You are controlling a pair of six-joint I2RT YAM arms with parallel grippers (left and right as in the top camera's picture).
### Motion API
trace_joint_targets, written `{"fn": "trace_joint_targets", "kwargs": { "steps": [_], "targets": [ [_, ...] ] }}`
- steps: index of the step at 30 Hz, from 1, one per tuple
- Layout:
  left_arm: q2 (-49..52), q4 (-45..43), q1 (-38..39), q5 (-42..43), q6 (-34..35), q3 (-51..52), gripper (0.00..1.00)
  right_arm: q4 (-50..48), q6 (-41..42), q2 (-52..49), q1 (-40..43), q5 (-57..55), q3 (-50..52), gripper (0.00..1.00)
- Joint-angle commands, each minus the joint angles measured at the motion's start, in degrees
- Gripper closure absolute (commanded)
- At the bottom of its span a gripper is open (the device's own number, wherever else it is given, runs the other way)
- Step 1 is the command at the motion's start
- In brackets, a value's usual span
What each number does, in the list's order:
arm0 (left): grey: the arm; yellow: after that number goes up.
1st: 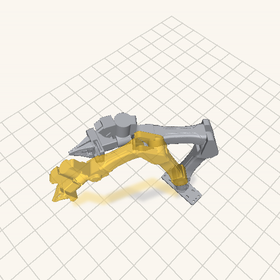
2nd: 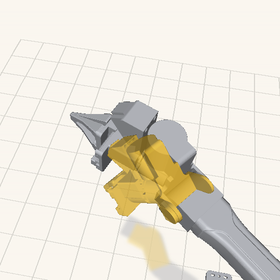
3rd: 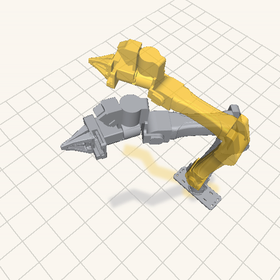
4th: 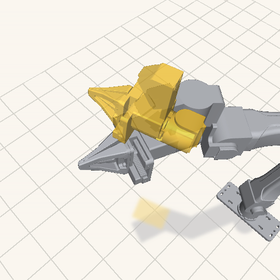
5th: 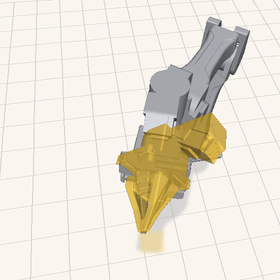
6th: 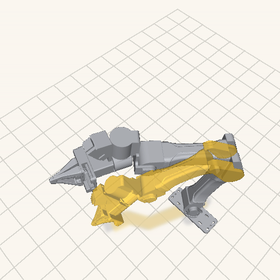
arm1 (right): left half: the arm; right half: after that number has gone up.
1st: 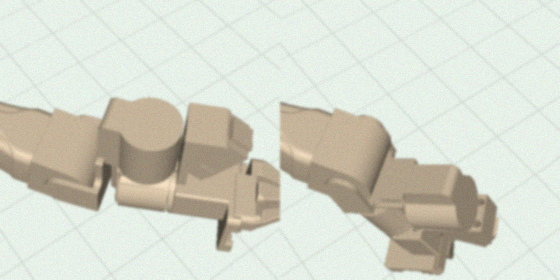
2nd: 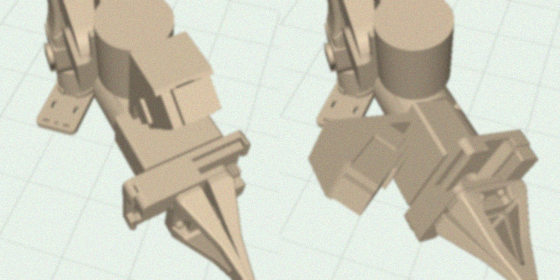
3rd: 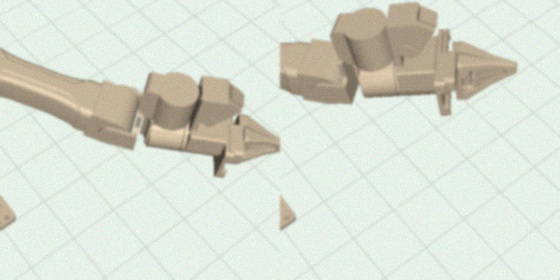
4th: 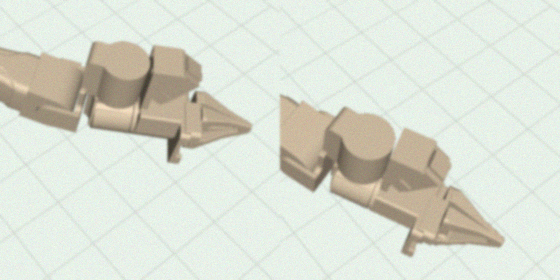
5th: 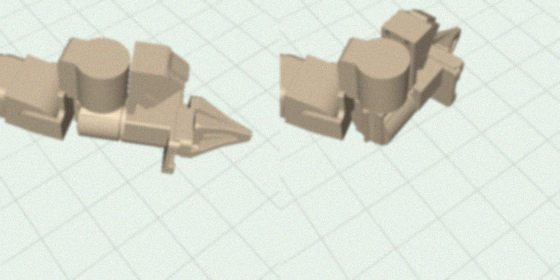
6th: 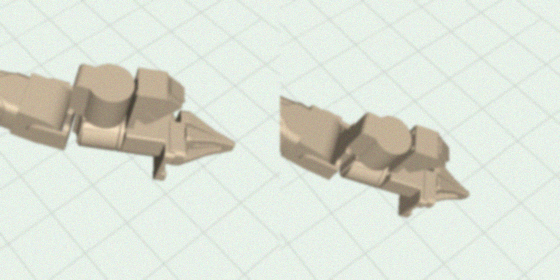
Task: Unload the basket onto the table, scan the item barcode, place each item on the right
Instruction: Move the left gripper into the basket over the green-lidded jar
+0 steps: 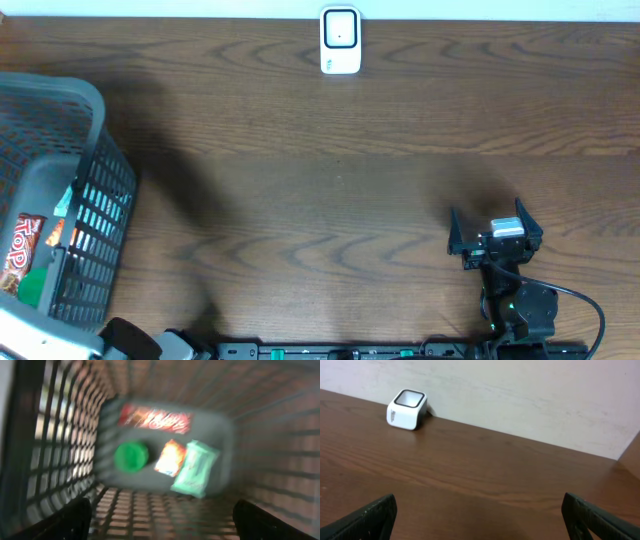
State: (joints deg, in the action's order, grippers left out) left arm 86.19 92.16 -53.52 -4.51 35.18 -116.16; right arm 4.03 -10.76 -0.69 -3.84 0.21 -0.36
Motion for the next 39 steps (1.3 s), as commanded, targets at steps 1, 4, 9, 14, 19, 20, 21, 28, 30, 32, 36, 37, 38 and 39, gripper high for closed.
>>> {"fn": "trace_joint_targets", "kwargs": {
  "steps": [1,4,9,14,19,20,21,28,30,32,36,37,38,39],
  "targets": [
    [0.3,-1.7,-2.0,1.1,2.0,10.2,0.09,0.3,0.9,0.3,-0.1,0.1,0.0,0.01],
    [0.3,-6.8,-2.3,1.1,2.0,19.1,0.09,0.3,0.9,0.3,-0.1,0.1,0.0,0.01],
    [0.3,-14.1,-2.3,1.1,2.0,29.9,0.09,0.3,0.9,0.3,-0.1,0.1,0.0,0.01],
    [0.3,-20.0,-2.4,0.9,2.0,37.2,0.09,0.3,0.9,0.3,-0.1,0.1,0.0,0.01],
    [0.3,-23.8,-3.5,0.9,2.3,40.6,0.09,0.3,0.9,0.3,-0.1,0.1,0.0,0.01],
    [0.3,-24.2,-4.0,0.9,2.7,41.1,0.09,0.3,0.9,0.3,-0.1,0.1,0.0,0.01],
    [0.3,-24.4,-4.7,0.9,3.4,41.6,0.09,0.3,0.9,0.3,-0.1,0.1,0.0,0.01],
    [0.3,-27.4,-7.5,1.2,4.6,45.0,0.09,0.3,0.9,0.3,-0.1,0.1,0.0,0.01],
    [0.4,-28.6,-7.4,1.8,4.6,45.9,0.09,0.3,0.9,0.3,-0.1,0.1,0.0,0.01],
    [0.7,-29.8,-7.4,2.3,4.6,46.6,0.05,0.3,0.9,0.3,-0.1,0.1,0.0,0.01],
    [2.0,-31.6,-7.4,2.2,4.6,47.7,0.02,0.3,0.9,0.3,-0.1,0.1,0.0,0.01],
    [2.7,-31.9,-7.4,2.2,4.6,47.7,0.01,0.3,0.9,0.3,-0.1,0.1,0.0,0.01],
    [3.4,-32.1,-7.4,2.2,4.6,47.7,0.01,0.3,0.9,0.3,-0.1,0.1,0.0,0.01],
    [4.3,-32.1,-7.4,2.2,4.6,47.7,0.0,0.3,0.9,0.3,-0.1,0.1,0.0,0.01]
  ]
}}
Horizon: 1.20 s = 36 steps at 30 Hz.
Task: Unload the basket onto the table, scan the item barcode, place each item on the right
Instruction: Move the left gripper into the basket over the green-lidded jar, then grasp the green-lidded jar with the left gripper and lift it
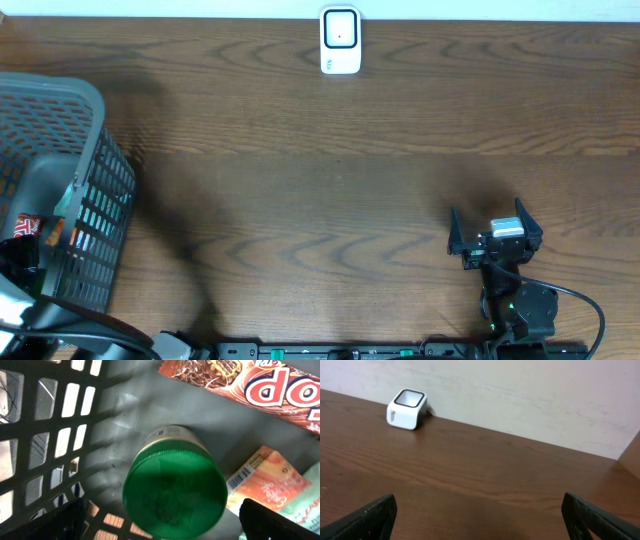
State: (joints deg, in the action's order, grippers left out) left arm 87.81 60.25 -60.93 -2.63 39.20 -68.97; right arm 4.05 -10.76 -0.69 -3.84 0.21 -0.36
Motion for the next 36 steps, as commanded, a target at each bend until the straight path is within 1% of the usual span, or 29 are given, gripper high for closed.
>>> {"fn": "trace_joint_targets", "kwargs": {
  "steps": [1,12,13,15,16,17,21,23,26,29,30,32,33,36],
  "targets": [
    [3.7,-0.4,0.0,0.3,0.5,0.5,0.0,0.2,0.9,0.3,-0.1,0.1,0.0,0.01],
    [14.2,-1.2,0.0,0.3,0.5,0.5,0.0,0.2,0.9,0.3,-0.1,0.1,0.0,0.01],
    [14.9,-1.3,0.0,0.3,0.5,0.5,0.05,0.2,0.9,0.3,-0.1,0.1,0.0,0.01],
    [15.7,-1.4,0.0,0.3,0.6,0.5,0.26,0.2,0.9,0.3,-0.1,0.1,0.0,0.01],
    [15.7,-1.5,0.0,0.3,0.6,0.5,0.35,0.2,0.9,0.3,-0.1,0.1,0.0,0.01],
    [15.7,-1.6,0.0,0.3,0.6,0.5,0.38,0.2,0.9,0.3,-0.1,0.1,0.0,0.01],
    [15.5,-1.7,0.0,0.6,0.5,0.3,0.4,0.2,0.9,0.3,-0.1,0.1,0.0,0.01],
    [15.5,-0.7,0.0,0.6,0.5,-0.6,0.44,0.2,0.9,0.3,-0.1,0.1,0.0,0.01],
    [15.0,1.3,0.0,1.1,0.5,-2.7,0.44,0.2,0.9,0.3,-0.1,0.1,0.0,0.01],
    [13.3,3.0,0.0,3.3,0.2,-5.0,0.44,0.2,0.9,0.3,-0.1,0.1,0.0,0.01],
    [12.4,3.6,0.0,4.8,-0.5,-6.2,0.44,0.2,0.9,0.3,-0.1,0.1,0.0,0.01],
    [9.6,5.1,0.0,11.0,-4.1,-9.6,0.44,0.2,0.9,0.3,-0.1,0.1,0.0,0.01],
    [6.8,6.5,0.0,15.6,-6.3,-13.0,0.44,0.2,0.9,0.3,-0.1,0.1,0.0,0.01],
    [1.8,8.8,0.0,22.0,-8.4,-19.0,0.43,0.2,0.9,0.3,-0.1,0.1,0.0,0.01]
  ]
}}
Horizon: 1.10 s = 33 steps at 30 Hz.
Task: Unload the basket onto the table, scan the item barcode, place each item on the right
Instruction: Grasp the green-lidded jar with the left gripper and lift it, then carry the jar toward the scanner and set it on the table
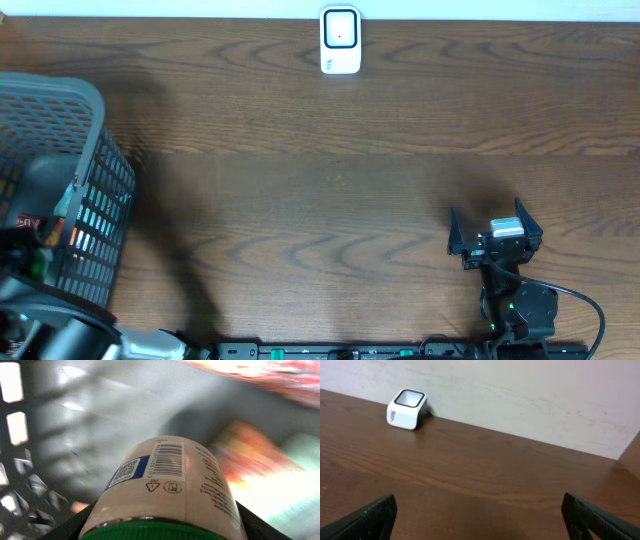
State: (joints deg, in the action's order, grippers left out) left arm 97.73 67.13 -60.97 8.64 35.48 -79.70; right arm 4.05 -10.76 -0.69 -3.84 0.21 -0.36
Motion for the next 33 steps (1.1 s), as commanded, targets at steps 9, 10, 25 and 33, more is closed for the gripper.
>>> {"fn": "trace_joint_targets", "kwargs": {
  "steps": [9,10,25,33],
  "targets": [
    [-29.2,6.3,4.5,42.1,-7.5,-18.5,0.34,0.2,0.9,0.3,-0.1,0.1,0.0,0.01],
    [-31.6,6.2,6.5,42.7,-6.7,-18.5,0.34,0.2,0.9,0.3,-0.1,0.1,0.0,0.01],
    [-35.7,1.9,56.1,20.4,-0.7,-13.4,0.34,0.2,0.9,0.3,-0.1,0.1,0.0,0.01],
    [-18.4,-2.6,76.6,4.0,5.9,-8.5,0.34,0.2,0.9,0.3,-0.1,0.1,0.0,0.01]
  ]
}}
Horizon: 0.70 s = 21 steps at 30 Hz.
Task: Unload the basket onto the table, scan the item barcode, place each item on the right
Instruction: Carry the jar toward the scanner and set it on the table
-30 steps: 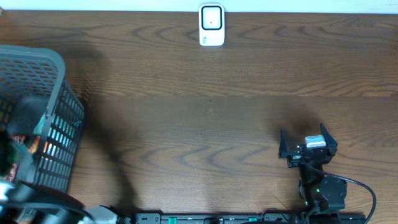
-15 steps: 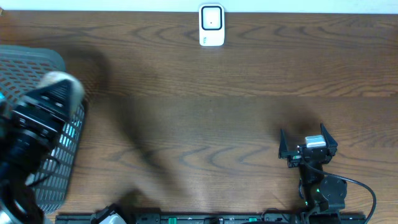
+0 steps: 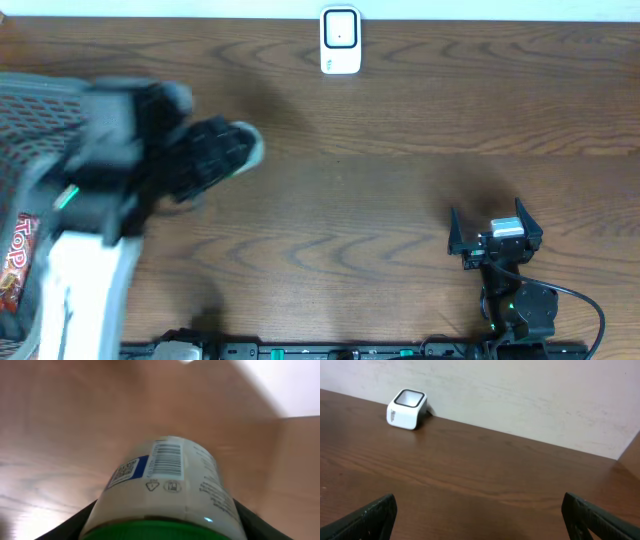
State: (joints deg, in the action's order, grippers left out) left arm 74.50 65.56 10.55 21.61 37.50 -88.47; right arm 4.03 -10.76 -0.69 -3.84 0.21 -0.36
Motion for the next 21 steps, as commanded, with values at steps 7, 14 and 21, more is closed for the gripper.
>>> {"fn": "trace_joint_targets", "kwargs": {
  "steps": [7,14,21],
  "targets": [
    [21.9,-8.0,17.0,-12.6,6.3,0.3,0.35,0.3,0.9,0.3,-0.1,0.1,0.0,0.01],
    [33.5,-12.2,23.2,-13.6,14.5,0.3,0.34,0.3,0.9,0.3,-0.1,0.1,0.0,0.01],
    [37.0,-12.8,26.4,-20.7,44.1,0.3,0.34,0.3,0.9,0.3,-0.1,0.1,0.0,0.01]
  ]
}}
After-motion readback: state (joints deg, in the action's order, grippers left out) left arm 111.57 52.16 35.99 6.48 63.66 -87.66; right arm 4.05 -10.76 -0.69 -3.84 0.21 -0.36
